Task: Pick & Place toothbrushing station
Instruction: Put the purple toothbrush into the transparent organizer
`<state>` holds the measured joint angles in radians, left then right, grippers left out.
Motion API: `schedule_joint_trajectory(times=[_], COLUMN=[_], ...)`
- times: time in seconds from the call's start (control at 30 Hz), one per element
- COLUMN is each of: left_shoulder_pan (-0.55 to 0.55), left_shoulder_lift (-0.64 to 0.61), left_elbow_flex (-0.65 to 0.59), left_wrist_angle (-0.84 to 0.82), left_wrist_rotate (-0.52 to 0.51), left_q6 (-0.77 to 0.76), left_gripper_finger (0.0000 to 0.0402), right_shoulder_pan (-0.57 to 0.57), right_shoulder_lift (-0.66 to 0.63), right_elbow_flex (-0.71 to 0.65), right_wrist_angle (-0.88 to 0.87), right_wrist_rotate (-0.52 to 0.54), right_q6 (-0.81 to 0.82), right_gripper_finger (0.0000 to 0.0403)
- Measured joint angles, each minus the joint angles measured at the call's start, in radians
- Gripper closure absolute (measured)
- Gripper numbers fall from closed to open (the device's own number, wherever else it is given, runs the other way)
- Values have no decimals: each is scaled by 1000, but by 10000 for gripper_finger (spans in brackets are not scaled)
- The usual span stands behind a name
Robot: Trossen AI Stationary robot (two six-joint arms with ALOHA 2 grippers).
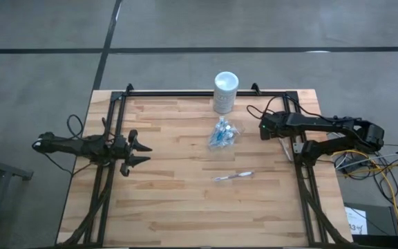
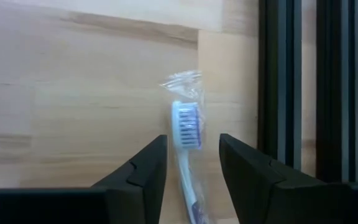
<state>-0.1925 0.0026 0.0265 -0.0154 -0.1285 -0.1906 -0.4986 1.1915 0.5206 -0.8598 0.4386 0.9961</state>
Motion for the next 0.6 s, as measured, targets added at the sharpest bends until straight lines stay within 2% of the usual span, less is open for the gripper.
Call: schedule_joint_trajectory(times=[0.4,0.6], left_shoulder_pan=[0,1], left_shoulder_lift=[0,0], left_elbow_flex=[0,0], left_wrist_angle=[0,0], left_wrist_rotate=[0,0], left_q6=[0,0], left_gripper_finger=[232,232], right_shoulder_pan=[-57,-66], right_shoulder_lift=[2,2], right_elbow_flex=[-62,-84], right_wrist_angle=[88,207], right_wrist_rotate=[10,2], right_q6=[13,-63], right_gripper_finger=[277,291])
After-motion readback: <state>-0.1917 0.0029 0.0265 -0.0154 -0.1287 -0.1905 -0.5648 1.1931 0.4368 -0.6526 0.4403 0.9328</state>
